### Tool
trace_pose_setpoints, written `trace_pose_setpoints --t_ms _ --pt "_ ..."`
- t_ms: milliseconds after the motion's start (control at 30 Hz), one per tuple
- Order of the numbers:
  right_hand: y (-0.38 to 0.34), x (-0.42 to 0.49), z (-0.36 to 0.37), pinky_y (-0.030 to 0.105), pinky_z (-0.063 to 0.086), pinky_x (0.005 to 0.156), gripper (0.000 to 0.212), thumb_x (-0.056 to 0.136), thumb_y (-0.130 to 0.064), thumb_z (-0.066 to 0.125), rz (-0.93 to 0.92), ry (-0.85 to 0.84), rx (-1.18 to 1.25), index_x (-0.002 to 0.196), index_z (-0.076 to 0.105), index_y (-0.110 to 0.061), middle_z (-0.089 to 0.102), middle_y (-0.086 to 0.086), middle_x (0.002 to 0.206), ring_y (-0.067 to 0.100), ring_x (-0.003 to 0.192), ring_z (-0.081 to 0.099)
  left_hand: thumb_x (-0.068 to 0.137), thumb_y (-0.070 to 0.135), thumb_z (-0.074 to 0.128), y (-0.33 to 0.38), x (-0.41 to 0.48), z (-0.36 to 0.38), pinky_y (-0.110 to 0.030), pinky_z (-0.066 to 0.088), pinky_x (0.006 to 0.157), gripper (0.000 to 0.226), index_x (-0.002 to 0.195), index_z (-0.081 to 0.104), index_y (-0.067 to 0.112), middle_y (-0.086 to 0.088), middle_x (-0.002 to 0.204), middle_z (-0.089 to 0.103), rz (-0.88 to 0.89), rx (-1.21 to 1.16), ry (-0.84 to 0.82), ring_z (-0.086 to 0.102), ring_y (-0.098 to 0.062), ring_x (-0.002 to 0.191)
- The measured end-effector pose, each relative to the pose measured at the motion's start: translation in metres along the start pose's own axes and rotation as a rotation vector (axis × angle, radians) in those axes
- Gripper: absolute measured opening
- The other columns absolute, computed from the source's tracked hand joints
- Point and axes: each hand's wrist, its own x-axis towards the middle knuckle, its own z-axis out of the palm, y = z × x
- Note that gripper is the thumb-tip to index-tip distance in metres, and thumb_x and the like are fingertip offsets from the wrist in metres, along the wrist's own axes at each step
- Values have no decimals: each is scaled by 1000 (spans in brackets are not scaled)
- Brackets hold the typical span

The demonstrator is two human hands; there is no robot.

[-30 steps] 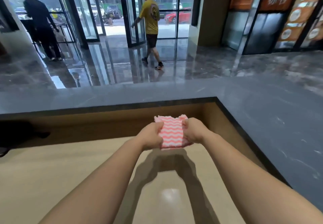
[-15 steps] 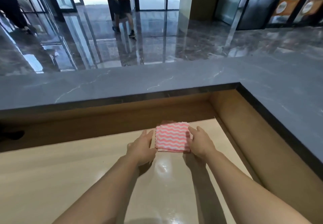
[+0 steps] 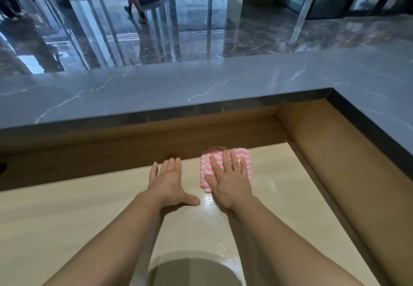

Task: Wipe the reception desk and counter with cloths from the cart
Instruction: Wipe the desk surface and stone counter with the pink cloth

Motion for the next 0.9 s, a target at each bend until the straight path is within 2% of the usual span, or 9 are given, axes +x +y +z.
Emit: trace_pose_setpoints --t_ms 133,267,400,467,533,600,700,800,900 --pt "4 19 -4 47 -13 119 58 102 -53 8 -44 -43 -27 155 -2 -32 -6 6 164 28 149 -15 53 79 71 1 5 -6 -42 -13 118 140 154 -2 15 -4 162 2 16 40 -39 -3 -17 149" --pt "-1 45 -13 50 1 119 53 103 -50 14 -54 -32 -29 146 34 -27 34 10 153 34 143 22 51 80 71 2 10 -8 -42 -8 119 141 154 0 16 -2 162 4 11 71 -68 -1 -18 149" --pt "-18 71 -17 45 23 108 61 101 -54 13 -84 -95 31 130 57 -24 57 8 135 32 126 46 52 78 73 4 11 -10 -41 -4 120 139 155 0 18 0 162 4 5 76 -77 1 -18 149" --pt "-17 81 -13 43 20 113 69 98 -62 9 -111 -107 59 140 51 -27 48 4 147 28 137 38 52 76 75 5 13 -11 -41 0 120 139 155 1 18 0 162 5 0 78 -85 2 -19 149" --pt "-6 92 -6 42 -2 121 68 96 -65 8 -157 -67 73 155 16 -31 8 -4 164 21 151 5 51 75 76 6 13 -11 -41 5 121 140 154 1 17 0 162 5 -7 85 -98 3 -19 149" --pt "13 102 -7 40 -15 119 69 95 -66 6 -190 8 37 154 -9 -34 -19 -8 161 18 149 -16 49 76 76 6 14 -11 -41 6 121 143 154 -1 16 0 162 4 -14 87 -107 2 -19 149" --pt "56 114 -14 42 -12 119 69 90 -61 -1 -161 116 -60 154 -10 -36 -16 -10 162 18 150 -14 48 77 74 5 14 -10 -40 5 121 146 154 -5 16 0 162 0 -20 85 -114 -1 -19 149" --pt "108 121 -17 44 -8 119 71 86 -61 -3 -52 138 -123 154 -7 -39 -9 -9 163 20 150 -7 47 78 75 6 15 -11 -39 4 121 147 154 -6 17 0 162 -2 -29 85 -118 -2 -19 149" --pt "150 120 -24 45 -2 120 73 84 -67 -2 69 245 -133 153 1 -41 5 -9 162 22 148 8 47 77 75 7 14 -12 -38 5 121 147 154 -7 17 1 162 -2 -33 83 -121 -1 -19 149"
